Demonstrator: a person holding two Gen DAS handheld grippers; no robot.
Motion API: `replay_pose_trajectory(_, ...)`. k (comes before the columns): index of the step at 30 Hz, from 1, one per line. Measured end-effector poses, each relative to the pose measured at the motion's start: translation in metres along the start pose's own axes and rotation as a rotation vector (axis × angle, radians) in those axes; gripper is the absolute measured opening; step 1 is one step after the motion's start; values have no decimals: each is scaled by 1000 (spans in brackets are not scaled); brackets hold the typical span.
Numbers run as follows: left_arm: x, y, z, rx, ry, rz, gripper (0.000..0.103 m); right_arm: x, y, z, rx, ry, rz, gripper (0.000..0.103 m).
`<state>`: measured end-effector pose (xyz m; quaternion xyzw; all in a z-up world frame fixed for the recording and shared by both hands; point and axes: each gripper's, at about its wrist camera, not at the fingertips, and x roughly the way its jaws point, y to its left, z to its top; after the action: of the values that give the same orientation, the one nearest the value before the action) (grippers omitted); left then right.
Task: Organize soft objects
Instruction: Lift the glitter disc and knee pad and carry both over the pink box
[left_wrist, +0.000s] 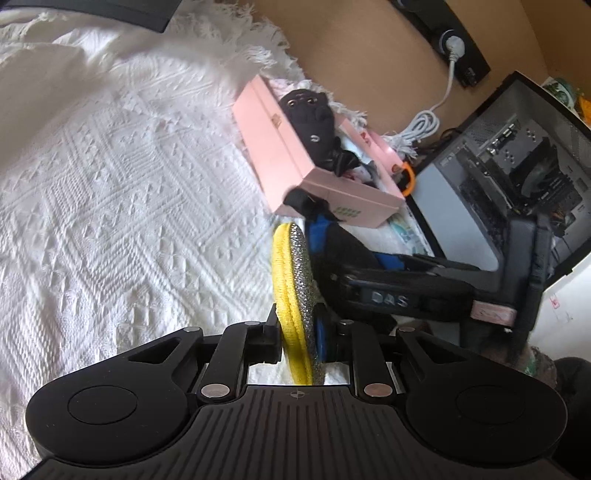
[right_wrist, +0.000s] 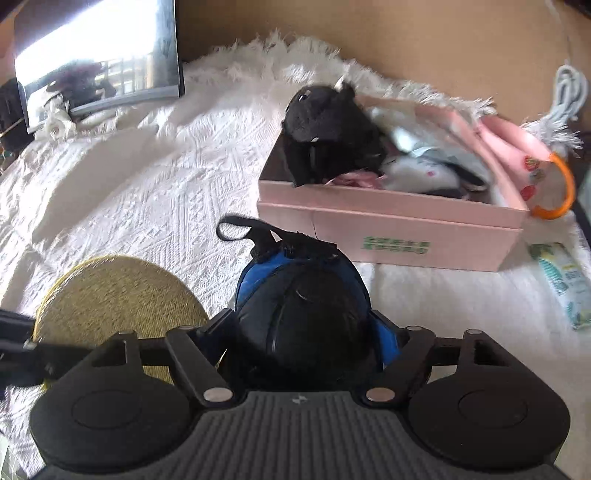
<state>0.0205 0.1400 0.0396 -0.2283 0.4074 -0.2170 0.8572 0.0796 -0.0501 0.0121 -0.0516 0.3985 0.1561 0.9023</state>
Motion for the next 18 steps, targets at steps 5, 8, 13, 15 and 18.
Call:
replay_pose_trajectory(5,-5,-15,4,69,-10,-6,18,-45,-12,-11,-31,-57,-83,77)
replay_pose_trajectory(8,-4,-28,10,110,-1,-22,18,-74,-21,-19,-56,-80,-147,77)
replay_pose_trajectory(13,3,-64,38,209,-16,-82,18,-112,-41,-37,-50,-109,-255,77)
replay_pose_trajectory(15,2,-82,60,256,-45,-123,18,-124,-47,-44,-31,-124,-287,77)
replay_pose_trajectory(18,8,-111,106,330,-113,-154,18,-137,-54,-52,6,-148,-316,77)
